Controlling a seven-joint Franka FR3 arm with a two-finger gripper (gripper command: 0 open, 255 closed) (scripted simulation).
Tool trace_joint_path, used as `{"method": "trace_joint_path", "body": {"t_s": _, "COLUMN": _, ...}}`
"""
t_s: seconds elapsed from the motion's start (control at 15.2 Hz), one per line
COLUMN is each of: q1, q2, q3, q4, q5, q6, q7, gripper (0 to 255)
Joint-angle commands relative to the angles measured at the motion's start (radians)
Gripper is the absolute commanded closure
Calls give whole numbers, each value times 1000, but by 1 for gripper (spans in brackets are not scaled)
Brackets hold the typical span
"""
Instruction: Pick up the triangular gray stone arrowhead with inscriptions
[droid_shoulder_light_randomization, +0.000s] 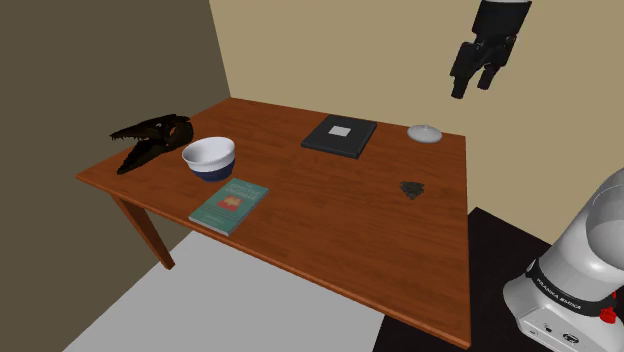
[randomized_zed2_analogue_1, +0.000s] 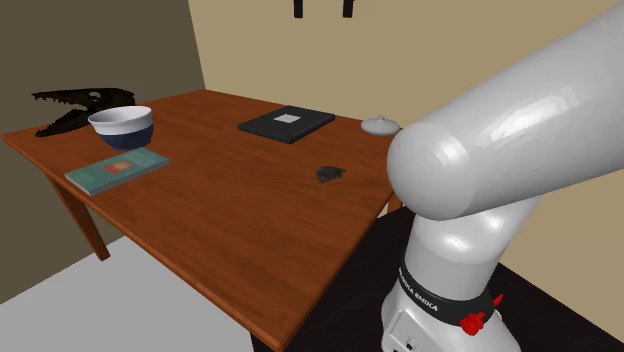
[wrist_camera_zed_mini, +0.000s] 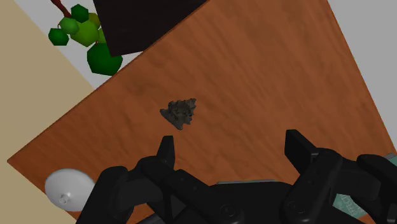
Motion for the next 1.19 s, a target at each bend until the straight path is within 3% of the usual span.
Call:
{"method": "trace_joint_path", "body": {"t_s": 0.0, "q1": 0, "q2": 0, "q3": 0, "q4": 0, "q5": 0, "q6": 0, "q7": 0, "gripper": 0}}
{"method": "trace_joint_path", "body": {"t_s": 0.59, "q1": 63, "q2": -93, "q3": -193, "q4": -334, "q5": -106, "q6": 302, "q7": -411, "gripper": 0}}
{"method": "trace_joint_path", "body": {"t_s": 1.12, "q1": 114, "q2": 16, "q3": -425, "q4": -497, "q5": -214, "q6": 621, "q7": -797, "gripper": 0}}
